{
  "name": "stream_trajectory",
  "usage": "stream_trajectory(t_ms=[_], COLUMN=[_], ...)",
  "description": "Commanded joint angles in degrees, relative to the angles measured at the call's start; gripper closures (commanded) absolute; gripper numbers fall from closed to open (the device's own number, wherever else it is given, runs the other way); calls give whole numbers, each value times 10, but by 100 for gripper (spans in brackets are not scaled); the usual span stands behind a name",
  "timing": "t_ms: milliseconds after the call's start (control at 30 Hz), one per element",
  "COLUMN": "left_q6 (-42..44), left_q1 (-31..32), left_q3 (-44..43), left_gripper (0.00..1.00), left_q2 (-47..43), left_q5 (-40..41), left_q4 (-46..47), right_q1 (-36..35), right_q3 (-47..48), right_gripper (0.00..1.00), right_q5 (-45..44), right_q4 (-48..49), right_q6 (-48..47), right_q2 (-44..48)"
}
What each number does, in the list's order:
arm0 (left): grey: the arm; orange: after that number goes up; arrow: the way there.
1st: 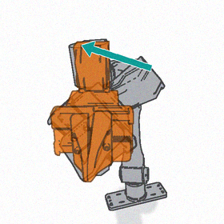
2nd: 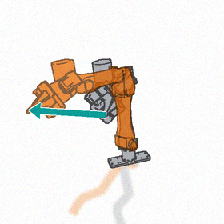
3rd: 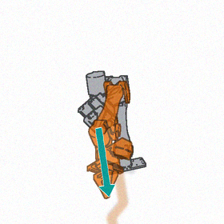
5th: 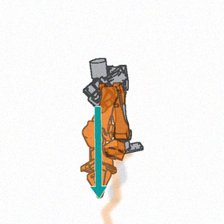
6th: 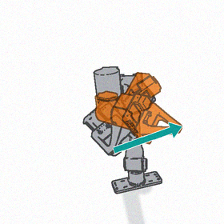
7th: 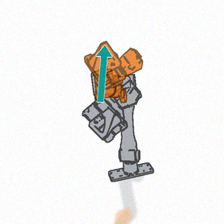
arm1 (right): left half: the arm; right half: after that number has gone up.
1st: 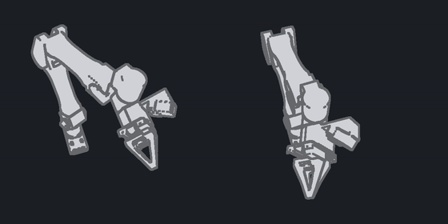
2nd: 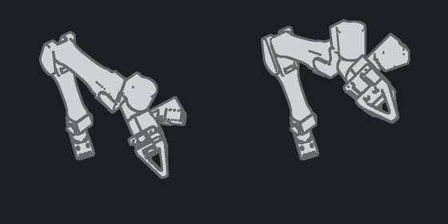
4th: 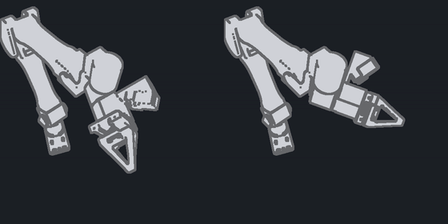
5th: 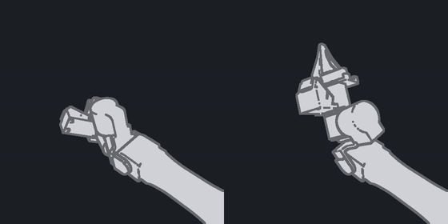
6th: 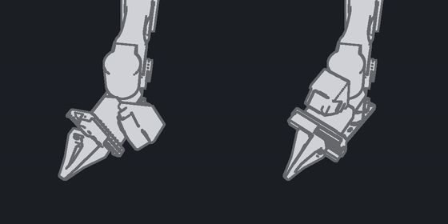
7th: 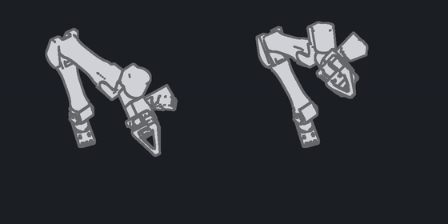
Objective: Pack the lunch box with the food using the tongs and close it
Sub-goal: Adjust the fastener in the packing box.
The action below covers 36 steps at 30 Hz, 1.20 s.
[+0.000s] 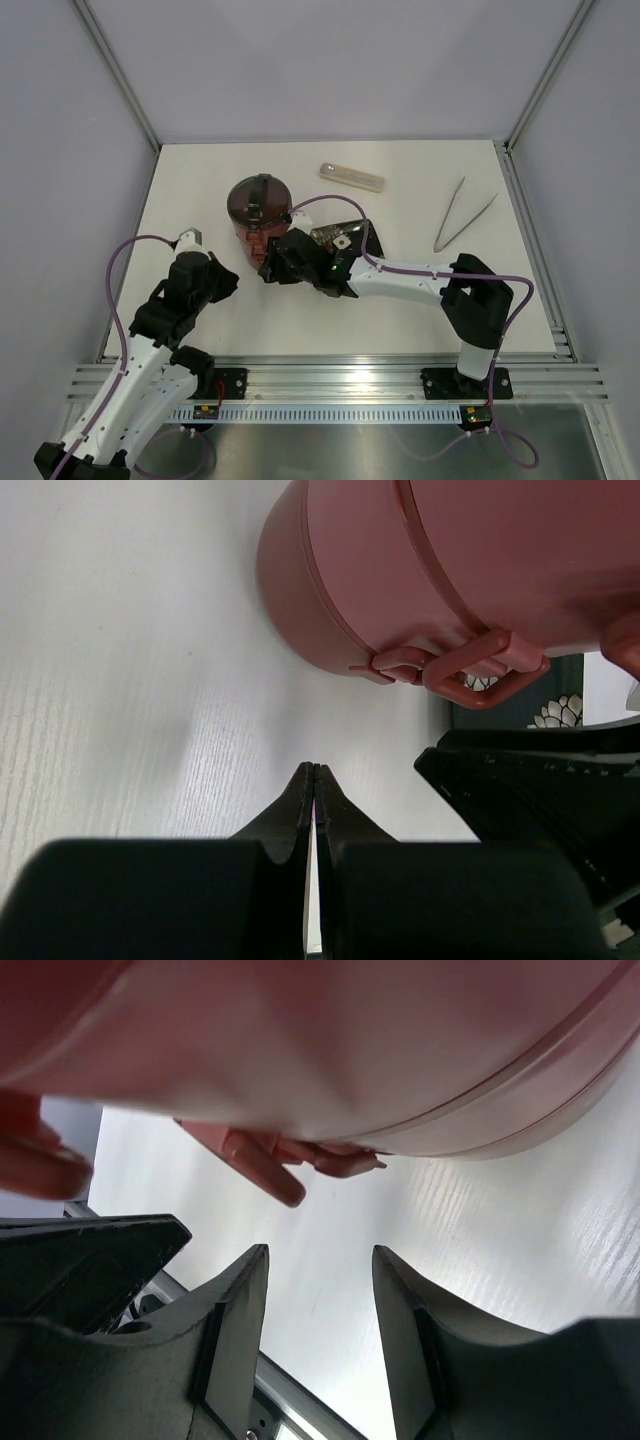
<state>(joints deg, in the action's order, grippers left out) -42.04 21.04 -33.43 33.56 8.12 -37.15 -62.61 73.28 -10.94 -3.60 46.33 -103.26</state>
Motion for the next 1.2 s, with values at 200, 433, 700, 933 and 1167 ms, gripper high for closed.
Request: stream_trajectory(t_ms=[200, 433, 700, 933, 1167], left_q6=[1, 6, 35, 55, 78], left_q1=[-3, -3, -17, -42, -120], left_q3=[-19, -35, -136, -244, -316], left_gripper=[100, 100, 100, 93, 100], left_q2=[-17, 1, 73, 144, 216], left_q5=[23, 19, 33, 54, 50], left_q4=[0, 6, -27, -64, -80], right_q1=[-7, -7, 1, 50, 148], right_q3=[-36, -30, -53, -90, -56], right_gripper=[46, 47, 99, 55, 52], right_q5=[-115, -138, -220, -285, -144], right_q4=[30, 17, -75, -268, -292], right_q6=[21, 12, 2, -5, -87], right_q2=[57, 67, 144, 292, 307])
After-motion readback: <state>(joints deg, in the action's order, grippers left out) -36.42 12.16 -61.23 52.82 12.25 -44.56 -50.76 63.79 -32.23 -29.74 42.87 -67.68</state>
